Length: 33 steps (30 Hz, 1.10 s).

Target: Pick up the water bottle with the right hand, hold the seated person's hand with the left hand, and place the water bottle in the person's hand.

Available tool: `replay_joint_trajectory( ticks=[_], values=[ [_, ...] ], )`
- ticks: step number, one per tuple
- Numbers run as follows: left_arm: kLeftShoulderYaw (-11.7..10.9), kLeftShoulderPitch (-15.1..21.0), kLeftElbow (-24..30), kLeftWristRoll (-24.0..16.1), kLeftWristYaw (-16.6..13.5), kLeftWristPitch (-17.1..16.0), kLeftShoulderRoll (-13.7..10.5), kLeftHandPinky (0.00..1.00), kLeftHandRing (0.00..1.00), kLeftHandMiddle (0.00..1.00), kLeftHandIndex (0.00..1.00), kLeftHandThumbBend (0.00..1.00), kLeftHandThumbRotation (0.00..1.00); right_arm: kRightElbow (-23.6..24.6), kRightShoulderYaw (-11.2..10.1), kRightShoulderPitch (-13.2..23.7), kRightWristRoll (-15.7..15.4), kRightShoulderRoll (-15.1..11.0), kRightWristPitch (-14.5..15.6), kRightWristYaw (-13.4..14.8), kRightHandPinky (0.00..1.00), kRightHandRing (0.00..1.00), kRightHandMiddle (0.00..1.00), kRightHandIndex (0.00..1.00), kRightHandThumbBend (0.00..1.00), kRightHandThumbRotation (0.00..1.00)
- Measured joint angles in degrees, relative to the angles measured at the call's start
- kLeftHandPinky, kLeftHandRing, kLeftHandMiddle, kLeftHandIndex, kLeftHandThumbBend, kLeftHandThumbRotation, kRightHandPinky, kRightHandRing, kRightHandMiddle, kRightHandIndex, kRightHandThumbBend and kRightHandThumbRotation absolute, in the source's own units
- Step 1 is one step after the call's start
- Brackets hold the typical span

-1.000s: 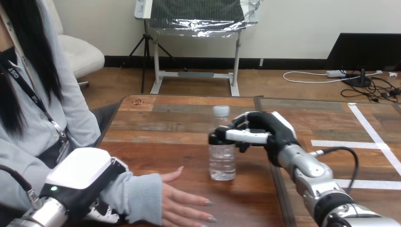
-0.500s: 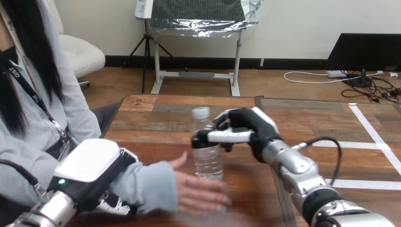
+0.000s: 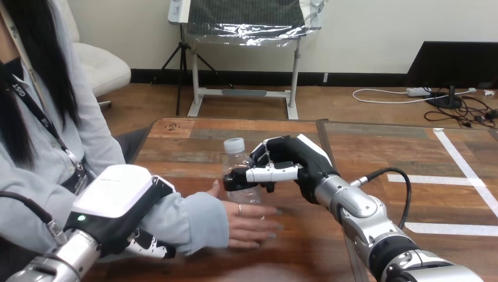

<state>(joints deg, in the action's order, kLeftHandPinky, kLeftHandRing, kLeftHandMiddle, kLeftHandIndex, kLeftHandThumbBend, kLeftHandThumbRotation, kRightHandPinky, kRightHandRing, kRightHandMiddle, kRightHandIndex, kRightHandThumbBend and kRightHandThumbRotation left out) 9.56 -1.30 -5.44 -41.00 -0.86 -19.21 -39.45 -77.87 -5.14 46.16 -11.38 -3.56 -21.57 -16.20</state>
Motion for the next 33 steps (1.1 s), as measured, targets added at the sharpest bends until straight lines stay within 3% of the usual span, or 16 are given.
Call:
replay_joint_trajectory(
  ticks=[17, 33],
  values=[
    [0.79, 3.2, -4.9, 0.01, -0.45, -1.94, 1.22, 0.26, 0.29, 0.35, 0.38, 0.83, 0.0, 0.0, -0.05, -0.46, 1.99, -0.71, -3.88, -5.62, 0.19, 0.22, 0.3, 0.34, 0.72, 0.0],
    [0.79, 4.66, -7.75, 0.05, -2.52, -5.2, 1.9, 0.25, 0.28, 0.34, 0.35, 0.84, 0.0, 0.02, -1.77, -3.35, 7.84, -1.51, -7.53, -12.41, 0.17, 0.21, 0.31, 0.34, 0.72, 0.0]
  ],
)
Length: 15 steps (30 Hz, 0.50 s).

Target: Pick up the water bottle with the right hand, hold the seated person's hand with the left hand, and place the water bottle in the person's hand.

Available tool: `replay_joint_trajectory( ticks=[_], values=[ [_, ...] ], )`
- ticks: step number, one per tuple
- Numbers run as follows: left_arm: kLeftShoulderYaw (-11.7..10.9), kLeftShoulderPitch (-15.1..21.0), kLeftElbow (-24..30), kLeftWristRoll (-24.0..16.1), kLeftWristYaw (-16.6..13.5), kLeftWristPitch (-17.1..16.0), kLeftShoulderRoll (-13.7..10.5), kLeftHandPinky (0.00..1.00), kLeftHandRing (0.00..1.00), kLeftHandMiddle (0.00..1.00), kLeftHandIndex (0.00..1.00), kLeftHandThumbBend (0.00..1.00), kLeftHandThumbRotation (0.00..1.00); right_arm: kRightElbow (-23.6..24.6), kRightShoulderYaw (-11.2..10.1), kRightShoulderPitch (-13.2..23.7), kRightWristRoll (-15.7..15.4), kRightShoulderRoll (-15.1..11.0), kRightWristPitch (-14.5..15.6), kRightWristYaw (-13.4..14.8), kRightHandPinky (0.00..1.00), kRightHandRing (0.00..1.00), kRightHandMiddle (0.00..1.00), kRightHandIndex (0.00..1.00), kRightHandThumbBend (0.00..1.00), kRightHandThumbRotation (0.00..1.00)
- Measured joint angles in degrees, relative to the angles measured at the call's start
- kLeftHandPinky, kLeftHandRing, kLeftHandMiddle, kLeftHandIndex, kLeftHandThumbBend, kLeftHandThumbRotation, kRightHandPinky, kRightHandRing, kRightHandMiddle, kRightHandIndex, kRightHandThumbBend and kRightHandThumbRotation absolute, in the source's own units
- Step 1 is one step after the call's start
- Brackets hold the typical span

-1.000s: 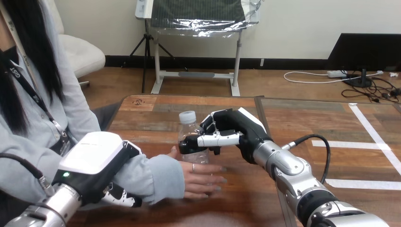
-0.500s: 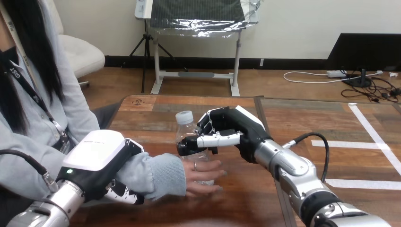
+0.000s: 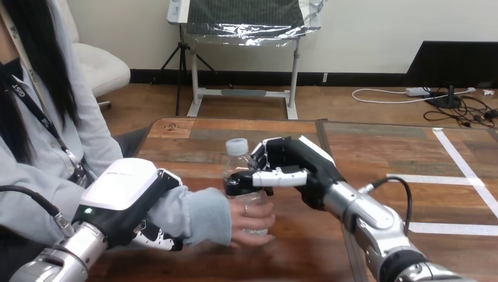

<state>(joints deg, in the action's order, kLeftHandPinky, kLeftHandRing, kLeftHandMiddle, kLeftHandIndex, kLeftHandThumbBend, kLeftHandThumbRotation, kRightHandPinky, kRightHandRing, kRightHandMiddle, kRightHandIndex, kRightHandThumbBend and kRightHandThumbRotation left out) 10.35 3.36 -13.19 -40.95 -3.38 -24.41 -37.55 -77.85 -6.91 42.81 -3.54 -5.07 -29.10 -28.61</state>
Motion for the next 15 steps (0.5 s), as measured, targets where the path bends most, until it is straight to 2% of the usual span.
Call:
replay_joint_trajectory(
  ticks=[15],
  values=[
    [0.12, 0.85, -1.71, 0.0, -0.71, -1.7, 0.41, 0.27, 0.3, 0.36, 0.39, 0.83, 0.0, 0.39, -1.23, -2.59, 4.06, -0.32, -1.44, -4.65, 0.17, 0.23, 0.33, 0.35, 0.72, 0.0]
  ],
)
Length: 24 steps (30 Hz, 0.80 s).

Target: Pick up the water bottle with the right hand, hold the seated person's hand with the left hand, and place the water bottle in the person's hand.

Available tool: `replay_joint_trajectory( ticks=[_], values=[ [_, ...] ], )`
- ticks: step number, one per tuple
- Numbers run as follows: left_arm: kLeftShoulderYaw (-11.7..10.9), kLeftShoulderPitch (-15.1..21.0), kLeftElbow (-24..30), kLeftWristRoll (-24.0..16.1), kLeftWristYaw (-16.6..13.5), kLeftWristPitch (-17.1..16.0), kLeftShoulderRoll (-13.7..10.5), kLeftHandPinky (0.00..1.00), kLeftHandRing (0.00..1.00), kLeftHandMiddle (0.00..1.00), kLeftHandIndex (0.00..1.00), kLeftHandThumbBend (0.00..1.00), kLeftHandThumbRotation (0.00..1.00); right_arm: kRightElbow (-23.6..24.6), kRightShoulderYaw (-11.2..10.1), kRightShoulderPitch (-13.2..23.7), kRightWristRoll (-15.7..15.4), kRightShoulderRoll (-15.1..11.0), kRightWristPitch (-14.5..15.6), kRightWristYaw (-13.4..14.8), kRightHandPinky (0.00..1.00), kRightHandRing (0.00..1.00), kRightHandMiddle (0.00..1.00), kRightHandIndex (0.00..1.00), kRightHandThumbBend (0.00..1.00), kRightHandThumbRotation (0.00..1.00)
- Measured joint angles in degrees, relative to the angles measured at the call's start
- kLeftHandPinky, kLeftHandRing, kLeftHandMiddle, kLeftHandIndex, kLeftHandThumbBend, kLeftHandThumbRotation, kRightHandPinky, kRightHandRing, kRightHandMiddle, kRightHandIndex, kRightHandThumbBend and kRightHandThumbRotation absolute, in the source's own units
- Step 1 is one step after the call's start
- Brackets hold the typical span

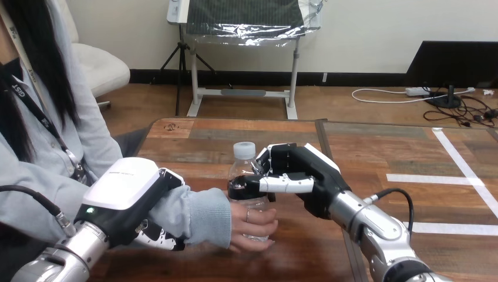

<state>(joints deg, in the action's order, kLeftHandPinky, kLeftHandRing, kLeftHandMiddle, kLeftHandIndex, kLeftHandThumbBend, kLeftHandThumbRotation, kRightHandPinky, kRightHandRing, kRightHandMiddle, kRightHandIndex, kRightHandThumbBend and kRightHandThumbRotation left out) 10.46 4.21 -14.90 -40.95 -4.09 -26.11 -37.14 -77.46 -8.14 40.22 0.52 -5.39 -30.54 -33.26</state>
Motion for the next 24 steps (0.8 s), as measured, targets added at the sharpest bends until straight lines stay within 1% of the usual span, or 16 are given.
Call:
replay_joint_trajectory(
  ticks=[12, 24],
  values=[
    [0.38, 0.75, -0.77, 0.0, 0.01, 0.0, 0.52, 0.28, 0.31, 0.37, 0.4, 0.83, 0.0, 1.25, -1.12, -1.87, 2.54, 0.01, -2.58, -2.72, 0.18, 0.23, 0.33, 0.35, 0.72, 0.0],
    [0.38, 1.98, -1.51, 0.0, -0.22, -0.14, 1.53, 0.3, 0.33, 0.39, 0.42, 0.86, 0.0, 2.17, -1.87, -1.96, 4.34, -0.15, -3.24, -3.88, 0.19, 0.24, 0.35, 0.36, 0.74, 0.0]
  ],
)
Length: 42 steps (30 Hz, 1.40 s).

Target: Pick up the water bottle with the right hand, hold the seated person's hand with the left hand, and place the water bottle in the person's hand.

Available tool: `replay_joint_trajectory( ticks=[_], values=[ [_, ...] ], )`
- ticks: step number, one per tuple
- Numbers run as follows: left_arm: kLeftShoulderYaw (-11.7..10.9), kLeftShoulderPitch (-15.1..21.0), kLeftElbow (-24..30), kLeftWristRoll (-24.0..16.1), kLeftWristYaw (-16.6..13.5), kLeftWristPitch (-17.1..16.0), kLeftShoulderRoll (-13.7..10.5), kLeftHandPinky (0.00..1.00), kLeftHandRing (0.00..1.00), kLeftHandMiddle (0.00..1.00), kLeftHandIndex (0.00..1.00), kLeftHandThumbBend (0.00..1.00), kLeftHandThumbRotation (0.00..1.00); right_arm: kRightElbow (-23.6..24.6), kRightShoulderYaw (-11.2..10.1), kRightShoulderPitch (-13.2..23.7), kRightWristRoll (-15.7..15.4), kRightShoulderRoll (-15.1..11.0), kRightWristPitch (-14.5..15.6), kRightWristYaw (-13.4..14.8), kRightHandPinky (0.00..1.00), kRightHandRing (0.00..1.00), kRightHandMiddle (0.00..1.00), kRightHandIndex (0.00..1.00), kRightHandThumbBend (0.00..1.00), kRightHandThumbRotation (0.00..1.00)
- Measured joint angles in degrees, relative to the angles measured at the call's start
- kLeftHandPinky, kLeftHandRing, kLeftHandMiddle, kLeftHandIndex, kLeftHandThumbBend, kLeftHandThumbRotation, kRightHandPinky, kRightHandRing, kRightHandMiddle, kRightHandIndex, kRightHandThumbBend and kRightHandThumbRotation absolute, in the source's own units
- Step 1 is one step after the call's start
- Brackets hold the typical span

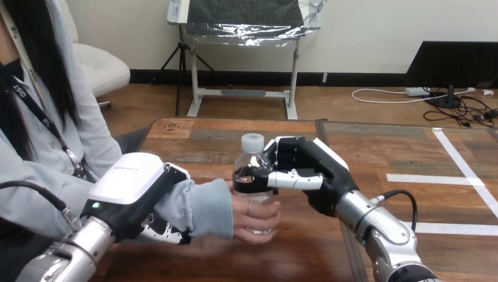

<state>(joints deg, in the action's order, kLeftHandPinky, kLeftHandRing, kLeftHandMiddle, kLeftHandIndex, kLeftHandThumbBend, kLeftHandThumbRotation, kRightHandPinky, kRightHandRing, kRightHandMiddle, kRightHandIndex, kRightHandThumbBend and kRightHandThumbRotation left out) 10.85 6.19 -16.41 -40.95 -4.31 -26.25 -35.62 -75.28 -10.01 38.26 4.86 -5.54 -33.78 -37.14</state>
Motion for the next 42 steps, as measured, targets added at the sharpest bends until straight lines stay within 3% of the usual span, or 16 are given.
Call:
replay_joint_trajectory(
  ticks=[6, 11, 20, 27, 29, 30, 36, 42],
  values=[
    [0.01, 0.68, -0.31, 0.0, 0.0, -0.17, 0.19, 0.32, 0.36, 0.41, 0.44, 0.88, 0.0, 0.58, -0.18, 0.0, 0.17, -0.39, -0.03, -0.09, 0.23, 0.29, 0.38, 0.41, 0.78, 0.0],
    [0.01, 1.08, -0.78, 0.0, -0.04, -0.34, 0.25, 0.36, 0.4, 0.45, 0.49, 0.9, 0.04, 0.76, -0.73, 0.0, 1.35, -0.61, 0.88, -0.81, 0.36, 0.41, 0.48, 0.52, 0.84, 0.03],
    [0.1, 1.25, -1.23, -0.01, -0.05, -0.37, 0.28, 0.45, 0.49, 0.55, 0.59, 0.92, 0.13, 0.79, -0.76, 0.01, 1.36, -0.71, 1.37, -0.31, 0.47, 0.52, 0.57, 0.64, 0.89, 0.09],
    [0.18, 1.24, -1.51, -0.04, 0.07, -0.31, 0.29, 0.57, 0.63, 0.68, 0.72, 0.98, 0.23, 0.8, -0.16, 0.01, 0.45, -0.88, 1.49, 1.31, 0.65, 0.68, 0.72, 0.81, 0.98, 0.31],
    [0.18, 1.25, -1.54, -0.04, 0.07, -0.31, 0.29, 0.58, 0.64, 0.69, 0.73, 0.98, 0.24, 0.83, 0.26, 0.03, -0.33, -0.93, 1.49, 2.13, 0.66, 0.7, 0.73, 0.83, 0.99, 0.33],
    [0.18, 1.25, -1.54, -0.09, 0.07, -0.29, 0.29, 0.63, 0.67, 0.72, 0.76, 0.99, 0.26, 0.85, 0.54, 0.04, -0.73, -0.98, 1.48, 2.57, 0.72, 0.74, 0.77, 0.86, 0.99, 0.38],
    [0.2, 1.24, -1.53, -1.48, -0.08, 0.27, 0.28, 0.74, 0.77, 0.8, 0.84, 1.0, 0.32, 0.91, 2.17, 0.05, -3.69, -1.4, 1.46, 5.28, 0.84, 0.85, 0.86, 0.94, 1.0, 0.53],
    [0.3, 1.23, -1.53, -2.51, -0.16, 0.83, 0.28, 0.79, 0.83, 0.86, 0.89, 1.0, 0.39, 0.91, 3.21, 0.05, -5.37, -1.69, 1.41, 6.07, 0.89, 0.91, 0.9, 0.97, 1.0, 0.62]
  ],
)
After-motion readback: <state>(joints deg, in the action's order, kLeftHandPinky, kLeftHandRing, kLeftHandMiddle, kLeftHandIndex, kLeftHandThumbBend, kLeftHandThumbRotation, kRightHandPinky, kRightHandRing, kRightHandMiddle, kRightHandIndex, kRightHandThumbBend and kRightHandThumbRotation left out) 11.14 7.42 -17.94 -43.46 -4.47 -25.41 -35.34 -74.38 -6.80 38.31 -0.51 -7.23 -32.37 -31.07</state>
